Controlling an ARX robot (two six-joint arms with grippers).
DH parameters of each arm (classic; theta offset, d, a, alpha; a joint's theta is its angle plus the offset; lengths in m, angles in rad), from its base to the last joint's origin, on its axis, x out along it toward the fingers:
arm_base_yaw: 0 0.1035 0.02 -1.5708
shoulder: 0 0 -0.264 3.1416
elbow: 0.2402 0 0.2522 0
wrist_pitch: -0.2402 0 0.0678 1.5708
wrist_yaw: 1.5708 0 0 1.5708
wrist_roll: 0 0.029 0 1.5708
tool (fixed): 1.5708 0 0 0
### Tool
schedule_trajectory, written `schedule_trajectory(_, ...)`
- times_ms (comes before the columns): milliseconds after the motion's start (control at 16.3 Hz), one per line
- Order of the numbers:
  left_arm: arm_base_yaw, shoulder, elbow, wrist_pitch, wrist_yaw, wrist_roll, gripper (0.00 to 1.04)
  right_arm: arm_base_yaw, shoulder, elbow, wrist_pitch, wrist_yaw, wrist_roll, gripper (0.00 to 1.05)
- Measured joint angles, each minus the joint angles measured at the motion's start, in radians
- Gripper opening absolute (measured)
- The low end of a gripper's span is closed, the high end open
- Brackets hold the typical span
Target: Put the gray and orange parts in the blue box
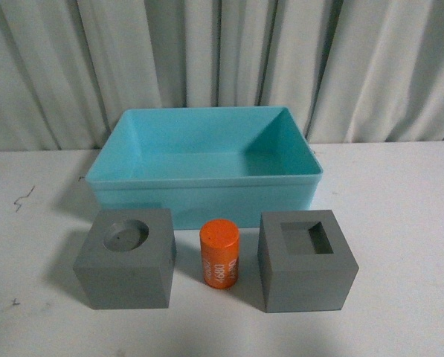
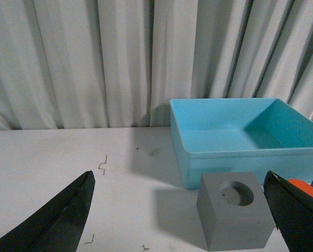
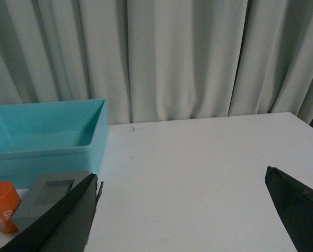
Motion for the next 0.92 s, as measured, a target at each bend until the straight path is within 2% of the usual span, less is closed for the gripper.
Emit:
schedule_trajectory(431,0.000,0.000,0.000,0.000,0.000,0.000,0.98,0.000,0.000,0.000,0.000,0.000,0.000,0.98)
schedule_trajectory(492,0.000,0.000,0.000,0.000,0.000,0.000,0.98,0.011,0.019,0.021,-0.081,0.047,0.015,0.98)
schedule_trajectory(554,0.000,0.000,0.000,0.000,-0.003,0.000,0.98,0.022,0.157,0.096,-0.218,0.141,0.055,0.98)
schedule_trajectory(615,0.000,0.000,0.000,0.002,0.002,0.000,0.98,-0.084,0.367,0.171,-0.179,0.124,0.056,0.98)
schedule_trajectory(677,0.000,0.000,0.000,0.000,-0.001,0.000,0.98,-0.208,0.512,0.241,-0.077,0.043,0.034,0.98)
schedule_trajectory(738,0.000,0.000,0.000,-0.001,0.000,0.000,0.98,-0.291,0.649,0.324,0.033,-0.074,-0.002,0.98)
schedule_trajectory(800,0.000,0.000,0.000,0.000,0.000,0.000,0.98,-0.301,0.672,0.339,0.050,-0.090,-0.011,0.98)
schedule_trajectory(861,0.000,0.000,0.000,0.000,0.000,0.000,0.98,-0.326,0.808,0.421,0.134,-0.164,-0.058,0.98)
schedule_trajectory(923,0.000,0.000,0.000,0.000,0.000,0.000,0.98,-0.299,0.931,0.480,0.172,-0.218,-0.101,0.98)
